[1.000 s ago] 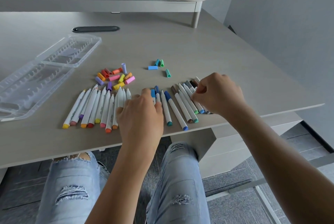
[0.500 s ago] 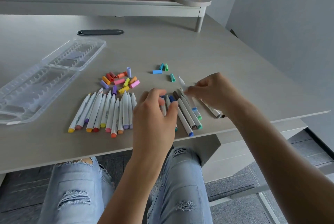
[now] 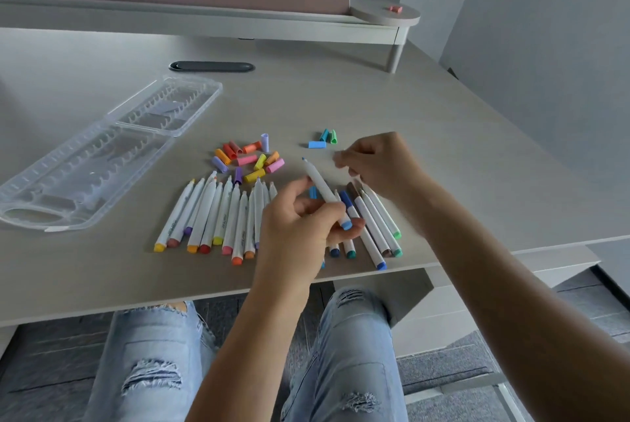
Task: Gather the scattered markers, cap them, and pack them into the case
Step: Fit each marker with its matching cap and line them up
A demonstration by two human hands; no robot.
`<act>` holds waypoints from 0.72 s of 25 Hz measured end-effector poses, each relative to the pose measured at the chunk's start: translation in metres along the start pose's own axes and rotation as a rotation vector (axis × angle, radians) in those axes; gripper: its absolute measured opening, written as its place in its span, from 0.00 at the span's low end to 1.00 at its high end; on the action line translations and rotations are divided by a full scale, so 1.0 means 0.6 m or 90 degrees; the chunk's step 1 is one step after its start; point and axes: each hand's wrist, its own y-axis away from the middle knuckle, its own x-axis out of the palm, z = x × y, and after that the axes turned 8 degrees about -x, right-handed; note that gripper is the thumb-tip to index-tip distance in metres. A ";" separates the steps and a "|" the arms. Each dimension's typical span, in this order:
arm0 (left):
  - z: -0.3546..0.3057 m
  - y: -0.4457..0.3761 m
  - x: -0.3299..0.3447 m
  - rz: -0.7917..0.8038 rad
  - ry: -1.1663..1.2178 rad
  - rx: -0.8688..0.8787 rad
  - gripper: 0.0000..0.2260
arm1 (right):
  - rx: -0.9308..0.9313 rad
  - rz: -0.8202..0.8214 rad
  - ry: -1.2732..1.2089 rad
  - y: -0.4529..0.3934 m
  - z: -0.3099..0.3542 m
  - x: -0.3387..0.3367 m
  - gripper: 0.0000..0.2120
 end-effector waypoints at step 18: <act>-0.005 0.025 -0.055 -0.038 -0.041 0.064 0.17 | -0.208 0.078 -0.019 -0.050 -0.018 0.036 0.05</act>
